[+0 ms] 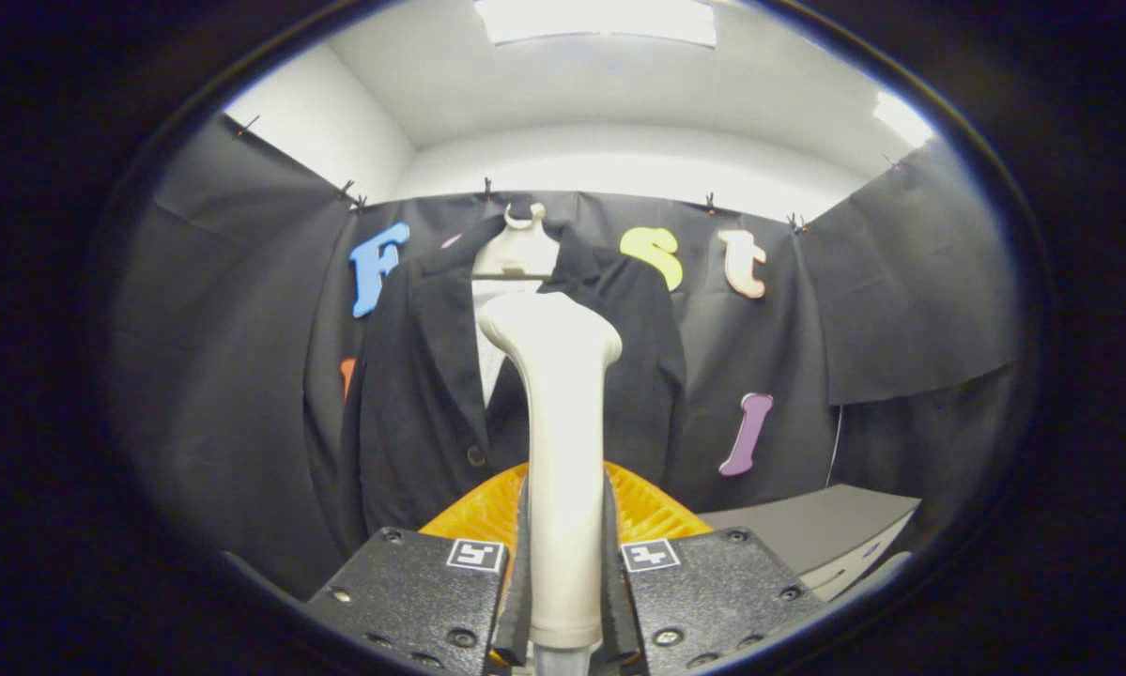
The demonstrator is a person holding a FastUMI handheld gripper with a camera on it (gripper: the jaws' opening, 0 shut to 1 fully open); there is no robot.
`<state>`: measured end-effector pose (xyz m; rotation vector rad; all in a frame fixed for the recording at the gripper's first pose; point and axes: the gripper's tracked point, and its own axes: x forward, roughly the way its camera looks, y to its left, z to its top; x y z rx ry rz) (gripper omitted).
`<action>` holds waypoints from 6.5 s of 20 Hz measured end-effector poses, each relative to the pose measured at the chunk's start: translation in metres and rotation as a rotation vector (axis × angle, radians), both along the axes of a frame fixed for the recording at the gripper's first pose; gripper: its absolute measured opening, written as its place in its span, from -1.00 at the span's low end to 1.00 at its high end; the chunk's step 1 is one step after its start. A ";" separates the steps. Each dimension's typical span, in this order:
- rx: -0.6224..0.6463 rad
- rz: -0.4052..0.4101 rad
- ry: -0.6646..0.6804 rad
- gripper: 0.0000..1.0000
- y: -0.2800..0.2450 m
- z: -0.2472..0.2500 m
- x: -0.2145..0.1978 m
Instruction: Iron the clothes twice with a garment steamer, once on the left side and once on the right side.
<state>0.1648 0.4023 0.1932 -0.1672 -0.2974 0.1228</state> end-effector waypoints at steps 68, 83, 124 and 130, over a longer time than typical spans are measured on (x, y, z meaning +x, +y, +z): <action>-0.307 -0.019 0.203 -0.36 0.054 -0.211 0.025; -0.396 -0.025 0.418 -0.36 0.013 -0.321 0.017; -0.111 -0.364 0.615 -0.36 -0.362 -0.245 -0.183; -0.079 -0.335 0.650 -0.35 -0.425 -0.252 -0.203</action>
